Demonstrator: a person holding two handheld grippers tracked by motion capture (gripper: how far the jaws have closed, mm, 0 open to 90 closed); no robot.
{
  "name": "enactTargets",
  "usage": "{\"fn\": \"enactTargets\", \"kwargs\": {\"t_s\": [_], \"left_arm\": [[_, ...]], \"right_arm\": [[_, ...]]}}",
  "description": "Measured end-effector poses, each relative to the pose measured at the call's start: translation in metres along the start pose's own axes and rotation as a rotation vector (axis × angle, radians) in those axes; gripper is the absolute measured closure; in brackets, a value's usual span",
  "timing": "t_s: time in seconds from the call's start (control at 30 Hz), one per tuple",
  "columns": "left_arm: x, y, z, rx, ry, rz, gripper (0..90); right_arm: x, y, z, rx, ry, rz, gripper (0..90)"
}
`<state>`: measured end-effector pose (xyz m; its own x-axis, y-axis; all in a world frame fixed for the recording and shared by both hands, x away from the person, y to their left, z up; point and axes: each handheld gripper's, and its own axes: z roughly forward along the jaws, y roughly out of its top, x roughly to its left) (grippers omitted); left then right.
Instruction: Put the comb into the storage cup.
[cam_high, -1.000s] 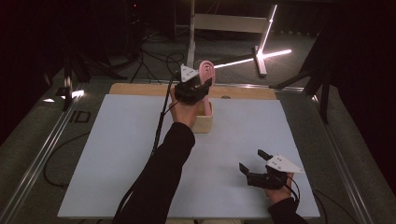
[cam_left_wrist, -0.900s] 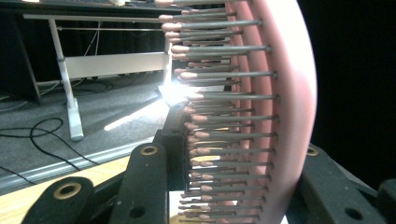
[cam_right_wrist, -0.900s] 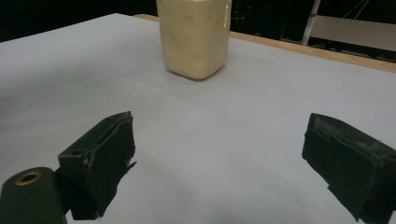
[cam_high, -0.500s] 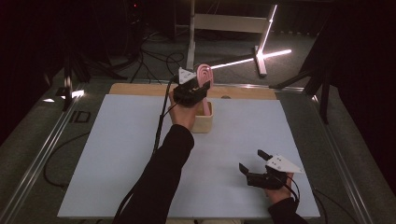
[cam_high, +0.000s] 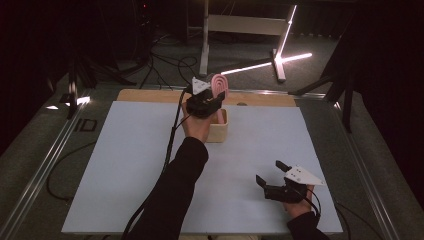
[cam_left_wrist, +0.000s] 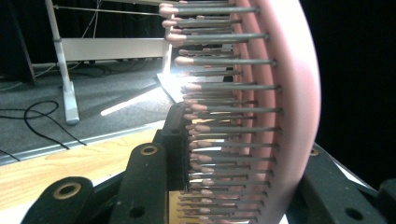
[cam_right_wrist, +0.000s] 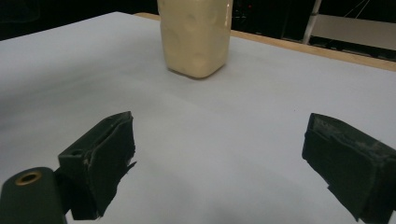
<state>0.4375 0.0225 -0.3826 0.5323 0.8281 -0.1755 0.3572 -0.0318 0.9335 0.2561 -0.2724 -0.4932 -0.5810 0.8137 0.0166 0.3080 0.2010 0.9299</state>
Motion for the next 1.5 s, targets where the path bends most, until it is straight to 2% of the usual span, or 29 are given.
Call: {"fn": "enactTargets", "kwargs": {"t_s": [0.43,1.3,1.5], "left_arm": [[0.003,-0.014,0.004,0.026,-0.002,-0.015,64.1],[-0.003,-0.029,0.015,0.074,-0.005,0.005,63.3],[-0.001,-0.033,0.014,0.076,-0.004,-0.009,63.2]], "right_arm": [[0.001,0.000,0.001,0.008,0.007,-0.002,9.3],[0.001,-0.001,0.002,0.013,0.007,-0.003,9.3],[0.001,-0.001,0.002,0.014,0.006,-0.004,9.3]]}}
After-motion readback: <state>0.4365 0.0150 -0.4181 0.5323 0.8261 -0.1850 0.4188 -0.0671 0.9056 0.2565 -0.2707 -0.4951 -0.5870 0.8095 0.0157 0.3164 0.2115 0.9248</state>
